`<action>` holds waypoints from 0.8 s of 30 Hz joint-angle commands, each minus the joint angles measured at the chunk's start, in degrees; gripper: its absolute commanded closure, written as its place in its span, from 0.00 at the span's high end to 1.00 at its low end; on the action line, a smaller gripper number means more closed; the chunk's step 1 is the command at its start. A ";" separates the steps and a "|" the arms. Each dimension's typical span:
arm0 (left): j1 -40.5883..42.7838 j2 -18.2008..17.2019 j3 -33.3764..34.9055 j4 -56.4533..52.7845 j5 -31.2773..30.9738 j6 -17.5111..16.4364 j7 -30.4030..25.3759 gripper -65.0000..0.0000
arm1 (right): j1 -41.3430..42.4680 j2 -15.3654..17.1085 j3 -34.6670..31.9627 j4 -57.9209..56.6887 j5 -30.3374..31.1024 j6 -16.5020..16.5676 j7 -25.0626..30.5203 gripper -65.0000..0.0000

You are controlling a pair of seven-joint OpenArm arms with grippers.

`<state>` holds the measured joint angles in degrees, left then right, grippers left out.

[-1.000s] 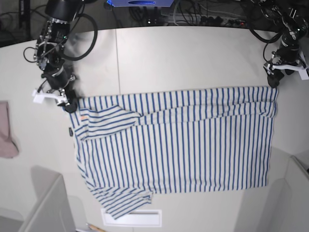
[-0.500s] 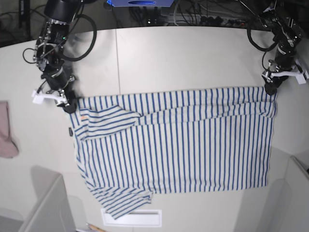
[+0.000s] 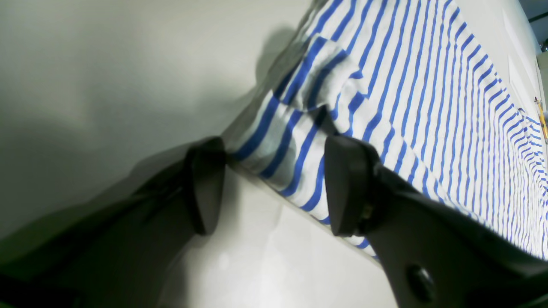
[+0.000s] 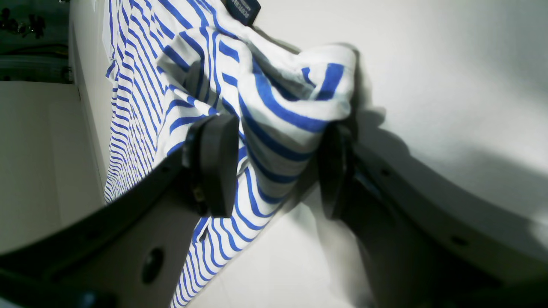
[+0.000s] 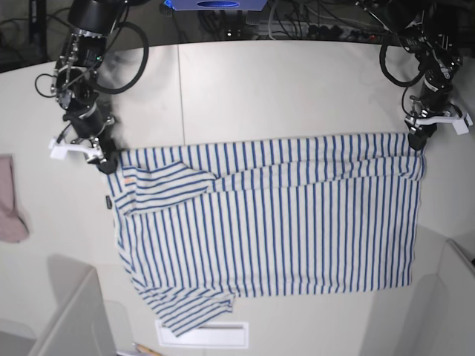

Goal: Fold the T-shirt properly
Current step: 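Regrasp the folded shoulder edge with both grippers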

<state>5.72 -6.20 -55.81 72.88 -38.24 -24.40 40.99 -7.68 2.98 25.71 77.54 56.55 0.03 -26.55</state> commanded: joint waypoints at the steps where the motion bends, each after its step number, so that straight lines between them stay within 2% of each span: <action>1: -0.40 -0.09 0.30 -0.49 1.80 1.06 3.18 0.53 | -0.36 0.49 0.00 0.13 -1.74 -1.48 -1.10 0.44; 14: -1.19 -0.18 0.30 -3.30 1.80 1.06 3.36 0.51 | -0.36 0.49 0.00 -0.22 -1.74 -1.48 -1.10 0.44; 16: -1.19 -0.18 0.30 -3.30 1.80 1.06 3.36 0.43 | -0.36 0.49 0.00 -0.22 -1.74 -1.48 -1.10 0.44; 20: -1.19 -0.18 0.30 -3.30 3.12 1.06 3.36 0.17 | -0.36 0.49 0.09 -0.22 -1.74 -1.48 -1.10 0.44; 24: -1.19 0.00 0.21 -3.30 6.46 1.06 3.27 0.06 | -0.36 0.49 0.09 -0.22 -1.74 -1.48 -1.10 0.44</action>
<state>3.99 -6.22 -55.68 69.73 -35.27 -24.67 40.86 -7.68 2.98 25.78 77.38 56.55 0.03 -26.55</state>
